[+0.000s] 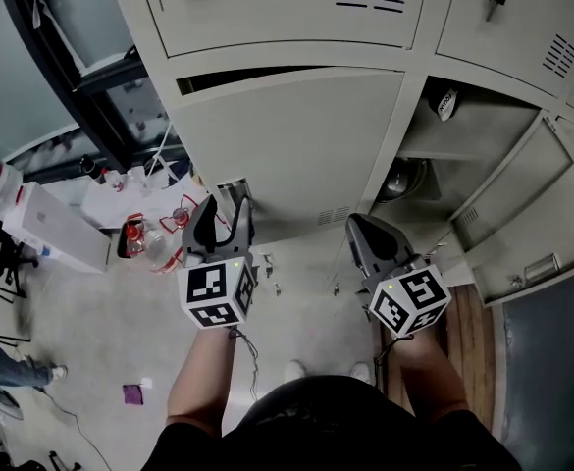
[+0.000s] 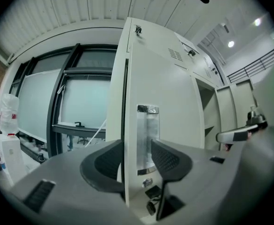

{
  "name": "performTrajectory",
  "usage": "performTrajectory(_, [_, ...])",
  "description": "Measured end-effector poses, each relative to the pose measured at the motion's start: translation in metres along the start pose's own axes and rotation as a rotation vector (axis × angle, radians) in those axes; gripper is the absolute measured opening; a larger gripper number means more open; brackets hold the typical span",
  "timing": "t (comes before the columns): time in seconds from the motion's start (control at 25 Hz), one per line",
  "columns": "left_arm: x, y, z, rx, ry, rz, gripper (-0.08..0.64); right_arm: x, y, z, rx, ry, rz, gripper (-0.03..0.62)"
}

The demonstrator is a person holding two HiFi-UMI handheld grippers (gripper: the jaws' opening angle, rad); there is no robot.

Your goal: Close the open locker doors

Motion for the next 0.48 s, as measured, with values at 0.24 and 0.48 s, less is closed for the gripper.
performTrajectory(0.24, [-0.004, 0.006, 0.012, -0.019, -0.005, -0.014, 0.196, 0.001, -0.003, 0.002, 0.017, 0.012, 0.000, 0.000])
performTrajectory(0.48, [-0.007, 0.006, 0.021, -0.072, -0.008, -0.011, 0.198, 0.003, -0.004, 0.002, 0.020, 0.018, 0.003, 0.000])
Point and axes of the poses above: the fingertips, and each gripper's own axes: z forward along the fingers, y to its left, x out of its underside, the point moved 5 cm from there along -z, backward along the fingers, and after that the axes turned 14 degrees about y, right-handed, at the moved point
